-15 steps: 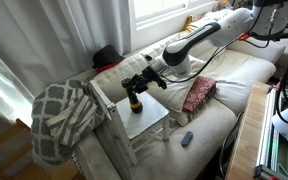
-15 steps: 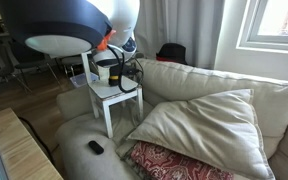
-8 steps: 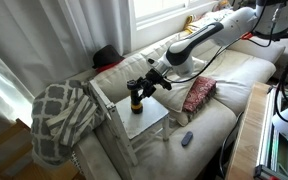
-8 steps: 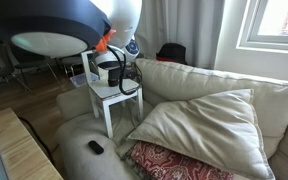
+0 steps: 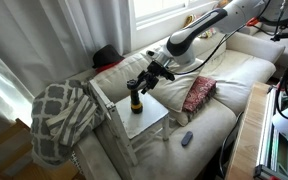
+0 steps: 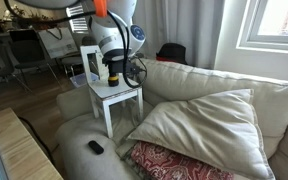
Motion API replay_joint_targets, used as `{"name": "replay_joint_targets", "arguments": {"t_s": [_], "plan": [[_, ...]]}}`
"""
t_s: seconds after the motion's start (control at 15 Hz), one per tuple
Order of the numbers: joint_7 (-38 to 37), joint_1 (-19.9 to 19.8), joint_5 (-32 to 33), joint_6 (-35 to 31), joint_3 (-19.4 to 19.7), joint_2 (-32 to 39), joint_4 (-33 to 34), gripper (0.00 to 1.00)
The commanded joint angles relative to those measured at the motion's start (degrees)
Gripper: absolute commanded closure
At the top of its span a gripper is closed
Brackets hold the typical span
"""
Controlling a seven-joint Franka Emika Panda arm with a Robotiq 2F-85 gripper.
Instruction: Put the black torch upright on the seat of the white chair
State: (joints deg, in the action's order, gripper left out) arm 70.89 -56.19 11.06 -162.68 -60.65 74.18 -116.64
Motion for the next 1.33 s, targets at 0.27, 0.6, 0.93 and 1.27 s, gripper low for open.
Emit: {"name": "replay_joint_targets", "arguments": {"t_s": [0.27,0.6,0.93,1.27], "plan": [[-17.03,-5.21,-3.00,16.70,-4.27,-25.11,-5.07,0.00],[-19.85,-8.65,-12.60,29.40,-9.49,-38.85,-4.13,0.00],[-18.73,-10.46,-20.46,38.71,-10.61,-50.94,-3.51,0.00],[-16.18,-6.27,-25.34,40.66,-6.39,-54.84,-1.90,0.00]]}}
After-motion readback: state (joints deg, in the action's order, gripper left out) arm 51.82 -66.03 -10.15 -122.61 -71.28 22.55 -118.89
